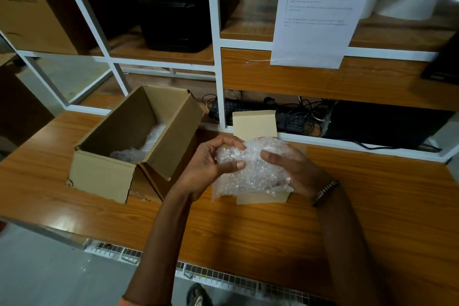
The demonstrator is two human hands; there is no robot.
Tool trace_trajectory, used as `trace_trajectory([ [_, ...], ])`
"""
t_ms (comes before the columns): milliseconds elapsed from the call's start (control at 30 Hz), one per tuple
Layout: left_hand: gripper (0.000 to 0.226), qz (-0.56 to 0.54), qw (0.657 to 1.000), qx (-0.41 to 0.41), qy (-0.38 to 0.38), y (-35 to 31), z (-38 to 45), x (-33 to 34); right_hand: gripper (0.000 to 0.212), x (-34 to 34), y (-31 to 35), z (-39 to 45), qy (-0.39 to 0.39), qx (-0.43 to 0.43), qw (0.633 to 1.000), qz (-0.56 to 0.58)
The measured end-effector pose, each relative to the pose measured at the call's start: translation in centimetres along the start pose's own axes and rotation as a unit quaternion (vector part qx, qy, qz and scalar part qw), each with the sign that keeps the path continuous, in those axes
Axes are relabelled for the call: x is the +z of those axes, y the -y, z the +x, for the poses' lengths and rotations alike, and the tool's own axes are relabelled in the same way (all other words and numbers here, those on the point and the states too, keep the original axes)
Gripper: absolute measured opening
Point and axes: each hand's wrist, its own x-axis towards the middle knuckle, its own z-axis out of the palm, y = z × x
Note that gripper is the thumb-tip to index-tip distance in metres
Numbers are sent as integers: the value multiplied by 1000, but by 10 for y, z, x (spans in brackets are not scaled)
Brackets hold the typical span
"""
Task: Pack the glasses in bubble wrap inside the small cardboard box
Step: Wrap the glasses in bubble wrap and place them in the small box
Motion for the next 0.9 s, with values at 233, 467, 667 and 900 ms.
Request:
trace_trajectory([
  [233,59,20,996,-11,-86,2,0,1,60,-13,-7,0,4,-80,996,-49],
  [467,49,40,996,-84,1,9,-9,16,70,-24,-9,1,22,-102,990,-96],
  [667,42,7,995,-27,-100,15,-15,39,86,-30,-16,-8,19,-70,997,-13],
  [900,44,63,960,-26,-272,62,-28,83,76,-19,-59,-13,-92,3,995,28],
])
